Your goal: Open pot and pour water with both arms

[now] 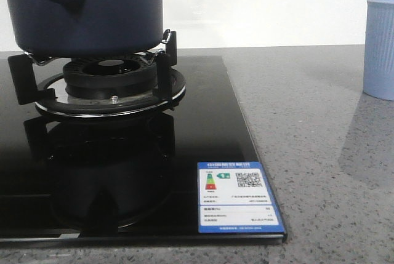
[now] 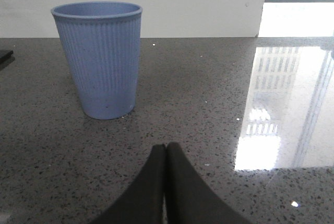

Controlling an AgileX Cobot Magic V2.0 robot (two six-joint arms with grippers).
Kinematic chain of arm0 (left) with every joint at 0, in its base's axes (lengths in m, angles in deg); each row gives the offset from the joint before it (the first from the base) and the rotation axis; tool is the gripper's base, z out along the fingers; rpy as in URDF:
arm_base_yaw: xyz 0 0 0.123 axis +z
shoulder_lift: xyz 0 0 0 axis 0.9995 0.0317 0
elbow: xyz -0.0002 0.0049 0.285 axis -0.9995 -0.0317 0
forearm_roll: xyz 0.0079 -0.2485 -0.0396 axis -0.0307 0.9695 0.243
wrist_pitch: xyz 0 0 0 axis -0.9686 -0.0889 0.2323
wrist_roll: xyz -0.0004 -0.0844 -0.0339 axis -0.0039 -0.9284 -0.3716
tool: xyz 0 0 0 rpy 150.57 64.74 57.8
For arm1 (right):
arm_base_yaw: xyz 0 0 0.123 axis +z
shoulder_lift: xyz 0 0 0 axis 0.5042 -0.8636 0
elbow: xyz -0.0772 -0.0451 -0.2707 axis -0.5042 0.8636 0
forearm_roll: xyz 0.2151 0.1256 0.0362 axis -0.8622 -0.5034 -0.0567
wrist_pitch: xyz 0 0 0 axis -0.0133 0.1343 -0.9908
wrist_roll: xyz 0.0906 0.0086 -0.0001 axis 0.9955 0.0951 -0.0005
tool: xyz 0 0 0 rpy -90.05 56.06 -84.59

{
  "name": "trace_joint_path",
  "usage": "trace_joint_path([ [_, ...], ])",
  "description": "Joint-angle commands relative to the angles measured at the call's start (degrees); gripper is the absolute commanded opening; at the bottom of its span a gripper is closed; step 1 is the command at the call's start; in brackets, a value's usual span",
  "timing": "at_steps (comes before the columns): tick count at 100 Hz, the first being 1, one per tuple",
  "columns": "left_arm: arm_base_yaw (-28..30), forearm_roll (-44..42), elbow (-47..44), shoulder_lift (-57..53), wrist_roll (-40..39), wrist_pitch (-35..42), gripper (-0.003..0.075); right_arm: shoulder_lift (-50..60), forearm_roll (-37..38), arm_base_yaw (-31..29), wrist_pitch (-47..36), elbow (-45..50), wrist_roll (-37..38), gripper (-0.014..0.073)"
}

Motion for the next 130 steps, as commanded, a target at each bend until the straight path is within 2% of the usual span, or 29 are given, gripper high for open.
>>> trace_joint_path([
  [1, -0.4, 0.3, -0.9, -1.5, -0.4, 4.5, -0.0016, 0.9, 0.1, 0.1, -4.6, 1.0, 0.1, -0.0053],
  [78, -0.4, 0.4, -0.9, -1.5, -0.4, 5.2, -0.0016, 0.9, -1.0, 0.1, -5.3, 1.0, 0.1, -0.0053],
  [92, -0.4, 4.0, -0.9, -1.5, -0.4, 5.2, -0.0016, 0.9, -7.1, 0.1, -5.4, 1.0, 0.1, -0.0053],
  [130, -0.4, 26.8, -0.9, -1.5, -0.4, 9.1, -0.0016, 0.9, -31.4, 0.1, -8.6, 0.9, 0.1, -0.0053],
])
